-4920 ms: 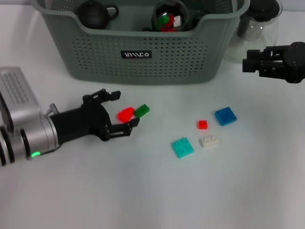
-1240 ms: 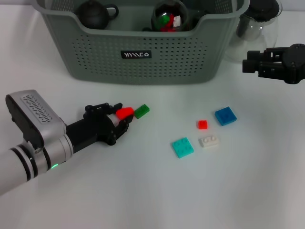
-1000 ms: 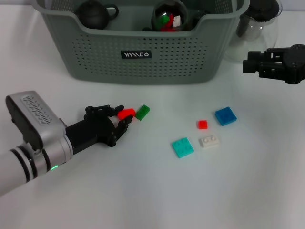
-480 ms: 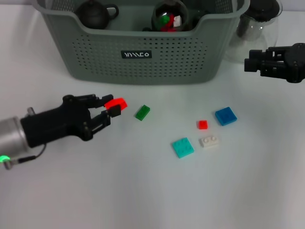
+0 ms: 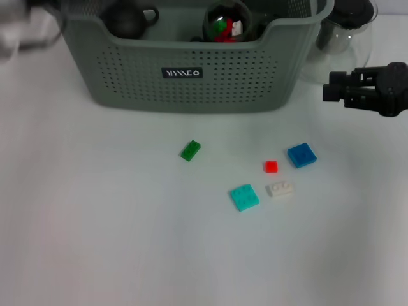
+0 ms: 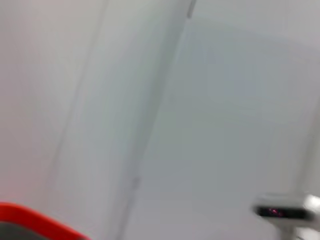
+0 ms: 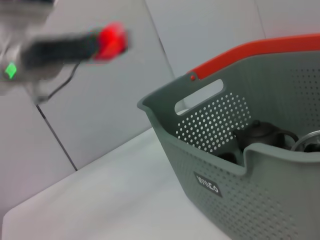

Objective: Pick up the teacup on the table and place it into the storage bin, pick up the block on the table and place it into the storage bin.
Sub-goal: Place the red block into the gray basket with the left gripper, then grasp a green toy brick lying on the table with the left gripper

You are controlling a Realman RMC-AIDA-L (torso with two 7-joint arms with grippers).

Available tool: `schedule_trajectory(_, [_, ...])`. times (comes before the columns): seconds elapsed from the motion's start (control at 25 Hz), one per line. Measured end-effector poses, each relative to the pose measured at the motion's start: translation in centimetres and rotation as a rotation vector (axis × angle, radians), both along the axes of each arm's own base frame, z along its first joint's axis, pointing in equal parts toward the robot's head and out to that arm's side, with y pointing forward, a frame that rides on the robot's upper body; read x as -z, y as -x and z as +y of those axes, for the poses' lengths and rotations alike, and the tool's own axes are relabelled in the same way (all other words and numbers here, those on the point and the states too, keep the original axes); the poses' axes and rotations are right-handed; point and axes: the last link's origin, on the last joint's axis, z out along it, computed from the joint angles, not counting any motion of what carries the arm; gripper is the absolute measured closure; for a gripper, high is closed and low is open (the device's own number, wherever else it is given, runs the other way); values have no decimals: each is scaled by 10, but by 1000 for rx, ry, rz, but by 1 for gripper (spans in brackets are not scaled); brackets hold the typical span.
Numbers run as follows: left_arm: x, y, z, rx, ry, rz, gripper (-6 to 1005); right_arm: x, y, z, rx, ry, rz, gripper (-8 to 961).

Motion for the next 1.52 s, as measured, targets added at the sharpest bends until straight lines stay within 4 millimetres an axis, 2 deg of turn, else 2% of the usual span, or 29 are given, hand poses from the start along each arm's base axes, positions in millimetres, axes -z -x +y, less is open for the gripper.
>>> schedule_trajectory(0.16, [9,-40,49,-81,-18,114,676,2,-1,-2,-5,2,-3,540])
schedule_trajectory(0.2, [15,-48,60,-106,-30,149,675,3,-1,-2,-7,4,-2,540])
schedule_trajectory(0.24, [33,-59,80,-160,-72,231,673,4,-2,-3,-8,6,-1,540])
schedule_trajectory(0.28, [33,-59,80,-160,-72,231,672,4,-2,-3,-8,6,-1,540])
schedule_trajectory(0.4, [64,-64,97,-206,-116,346,667,4,-2,-4,-7,7,0,540])
schedule_trajectory(0.6, [113,-50,108,-284,-170,521,660,3,-4,-4,-3,1,3,541])
schedule_trajectory(0.72, [127,-44,111,-313,-189,592,655,3,-3,-4,-3,0,3,541])
schedule_trajectory(0.84, [125,-46,113,-322,-204,595,630,3,-3,-3,-4,0,3,541])
schedule_trajectory(1.0, [100,-55,103,-292,-210,478,542,3,-3,-3,-3,-1,3,541])
schedule_trajectory(1.16, [53,-49,65,-216,-237,264,453,2,-4,-3,0,-4,4,540])
schedule_trajectory(1.24, [29,-33,38,-151,-243,156,409,2,-4,-3,1,-5,2,540])
schedule_trajectory(1.28, [14,-20,18,-103,-246,89,404,2,-4,-2,2,-6,1,540])
schedule_trajectory(1.36, [-4,8,-13,-39,-237,8,395,2,-4,-2,2,-6,-1,540])
schedule_trajectory(1.4, [-9,28,-28,-27,-236,-23,391,2,-4,-2,3,-6,0,541])
schedule_trajectory(1.44, [-9,35,-34,-16,-234,-29,386,2,-4,-2,4,-6,-1,541])
schedule_trajectory(1.52, [-4,62,-53,4,-244,-27,386,1,-4,-1,6,-7,-1,541])
